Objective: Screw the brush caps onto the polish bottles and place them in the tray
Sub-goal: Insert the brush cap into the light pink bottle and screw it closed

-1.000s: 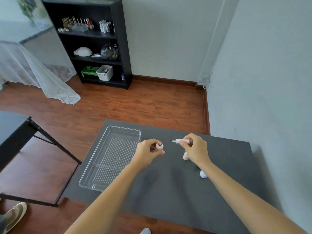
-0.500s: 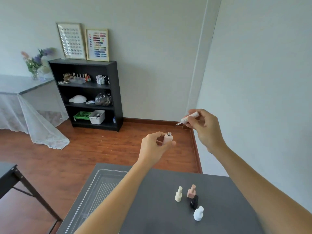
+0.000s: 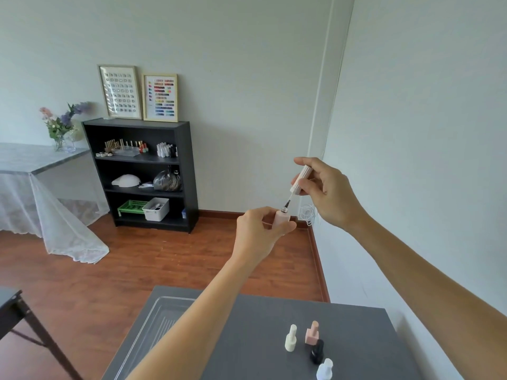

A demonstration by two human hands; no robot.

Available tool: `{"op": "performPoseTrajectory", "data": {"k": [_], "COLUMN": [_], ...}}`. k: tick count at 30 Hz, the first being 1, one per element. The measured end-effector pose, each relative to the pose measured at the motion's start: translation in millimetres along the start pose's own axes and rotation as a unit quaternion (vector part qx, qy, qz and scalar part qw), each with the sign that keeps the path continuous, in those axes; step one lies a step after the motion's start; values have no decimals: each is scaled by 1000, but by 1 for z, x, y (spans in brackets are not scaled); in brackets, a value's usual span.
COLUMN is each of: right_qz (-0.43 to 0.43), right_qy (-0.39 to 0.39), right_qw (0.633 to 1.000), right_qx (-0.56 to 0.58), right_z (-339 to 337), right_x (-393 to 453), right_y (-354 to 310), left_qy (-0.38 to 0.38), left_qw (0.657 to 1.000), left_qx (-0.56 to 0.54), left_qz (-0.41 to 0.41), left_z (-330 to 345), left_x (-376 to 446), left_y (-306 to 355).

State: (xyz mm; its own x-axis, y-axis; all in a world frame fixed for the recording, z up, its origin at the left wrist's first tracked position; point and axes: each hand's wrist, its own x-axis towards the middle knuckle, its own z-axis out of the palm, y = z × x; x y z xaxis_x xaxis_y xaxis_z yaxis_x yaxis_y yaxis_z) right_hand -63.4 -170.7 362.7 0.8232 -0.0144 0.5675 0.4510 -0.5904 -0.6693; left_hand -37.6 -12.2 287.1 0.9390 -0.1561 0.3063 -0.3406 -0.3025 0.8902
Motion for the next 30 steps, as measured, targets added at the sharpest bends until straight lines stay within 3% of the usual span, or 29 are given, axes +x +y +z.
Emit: {"op": "performPoseTrajectory", "data": {"k": [13, 20, 27, 30], "right_qz": [17, 47, 48, 50], "right_qy": [-91, -32, -136, -97], "right_qw": [994, 994, 980, 985], "right_qx": [-55, -97, 135, 131], "right_z": [5, 10, 0, 1], "right_x": [0, 4, 5, 4], "right_y": [0, 8, 14, 18], "left_qy": [-4, -8, -11, -11], "left_qw": [1000, 1000, 1000, 1000], "left_qx": [-9, -12, -26, -23], "left_qz": [13, 11, 4, 3], "left_z": [2, 5, 10, 12], "left_x": [1, 1, 0, 0], "left_y": [6, 7, 5, 5]}}
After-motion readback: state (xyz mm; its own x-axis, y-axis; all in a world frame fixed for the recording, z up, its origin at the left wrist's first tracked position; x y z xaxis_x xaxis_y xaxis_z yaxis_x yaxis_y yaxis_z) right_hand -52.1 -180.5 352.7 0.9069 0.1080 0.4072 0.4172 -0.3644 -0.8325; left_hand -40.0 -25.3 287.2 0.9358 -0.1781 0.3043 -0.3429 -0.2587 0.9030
